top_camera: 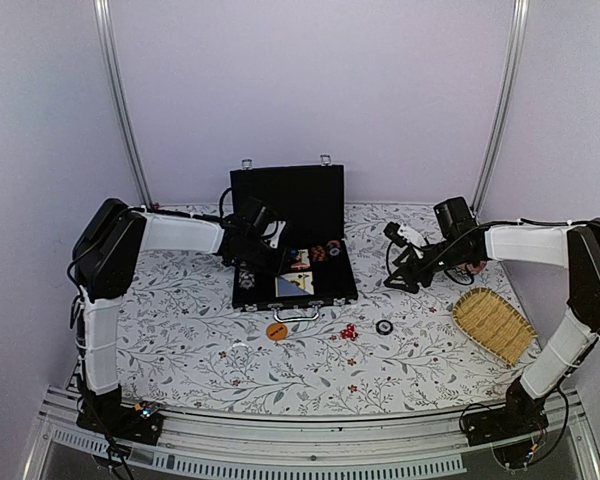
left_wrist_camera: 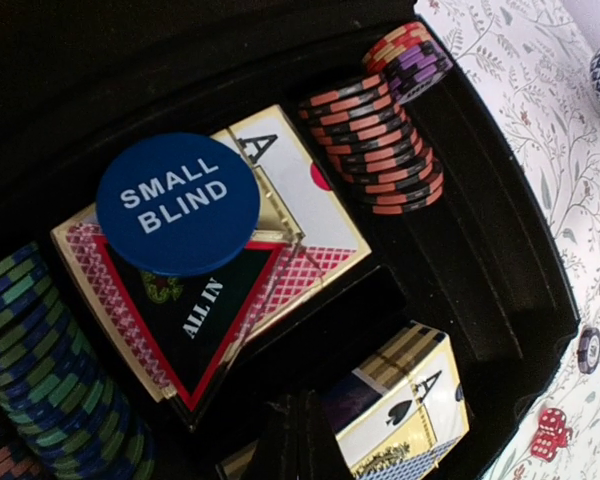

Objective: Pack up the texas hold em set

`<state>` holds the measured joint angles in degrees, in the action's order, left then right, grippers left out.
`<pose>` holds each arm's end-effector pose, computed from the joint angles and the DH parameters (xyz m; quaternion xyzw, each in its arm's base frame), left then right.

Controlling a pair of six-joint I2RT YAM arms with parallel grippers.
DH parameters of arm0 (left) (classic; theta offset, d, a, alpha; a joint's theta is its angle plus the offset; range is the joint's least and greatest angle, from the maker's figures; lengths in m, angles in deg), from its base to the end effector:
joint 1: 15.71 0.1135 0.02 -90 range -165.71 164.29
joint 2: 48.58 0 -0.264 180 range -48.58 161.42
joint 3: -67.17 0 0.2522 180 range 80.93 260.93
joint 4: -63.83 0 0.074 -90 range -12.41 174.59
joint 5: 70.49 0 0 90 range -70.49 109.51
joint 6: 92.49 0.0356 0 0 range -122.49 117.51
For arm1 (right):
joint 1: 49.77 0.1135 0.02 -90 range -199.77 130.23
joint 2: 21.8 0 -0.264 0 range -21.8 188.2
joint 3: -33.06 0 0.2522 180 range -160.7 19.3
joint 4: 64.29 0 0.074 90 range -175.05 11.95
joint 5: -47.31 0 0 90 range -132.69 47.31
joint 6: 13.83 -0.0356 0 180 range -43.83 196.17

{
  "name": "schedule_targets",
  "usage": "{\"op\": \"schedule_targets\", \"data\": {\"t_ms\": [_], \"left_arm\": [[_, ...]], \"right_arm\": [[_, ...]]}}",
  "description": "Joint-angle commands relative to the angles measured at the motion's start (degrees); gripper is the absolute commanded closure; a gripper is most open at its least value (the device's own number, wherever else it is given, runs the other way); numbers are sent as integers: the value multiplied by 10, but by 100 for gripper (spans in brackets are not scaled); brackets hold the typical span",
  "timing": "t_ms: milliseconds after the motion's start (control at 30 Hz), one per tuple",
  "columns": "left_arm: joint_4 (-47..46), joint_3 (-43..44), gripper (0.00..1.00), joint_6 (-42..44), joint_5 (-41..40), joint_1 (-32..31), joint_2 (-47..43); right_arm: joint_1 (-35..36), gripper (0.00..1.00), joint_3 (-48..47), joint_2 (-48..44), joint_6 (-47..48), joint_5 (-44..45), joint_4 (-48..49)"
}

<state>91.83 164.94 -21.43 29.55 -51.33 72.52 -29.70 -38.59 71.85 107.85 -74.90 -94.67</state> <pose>0.3671 -0.2707 0.1545 0.1650 0.9258 -0.2246 0.2553 0.3074 0.1325 0.2000 -0.4774 0.7792 0.2299 0.3347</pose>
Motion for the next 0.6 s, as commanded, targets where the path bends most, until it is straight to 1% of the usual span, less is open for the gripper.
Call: {"op": "schedule_targets", "data": {"t_ms": [0,233,567], "left_arm": [[6,11,100,-2,18,0,26],[15,28,100,7,23,-7,34],[0,-11,100,6,-3,-40,39]], "right_arm": [[1,23,-10,7,-5,-17,-1],[1,23,-16,21,-2,-19,-9],[1,23,-22,34,-1,-20,-17]]}}
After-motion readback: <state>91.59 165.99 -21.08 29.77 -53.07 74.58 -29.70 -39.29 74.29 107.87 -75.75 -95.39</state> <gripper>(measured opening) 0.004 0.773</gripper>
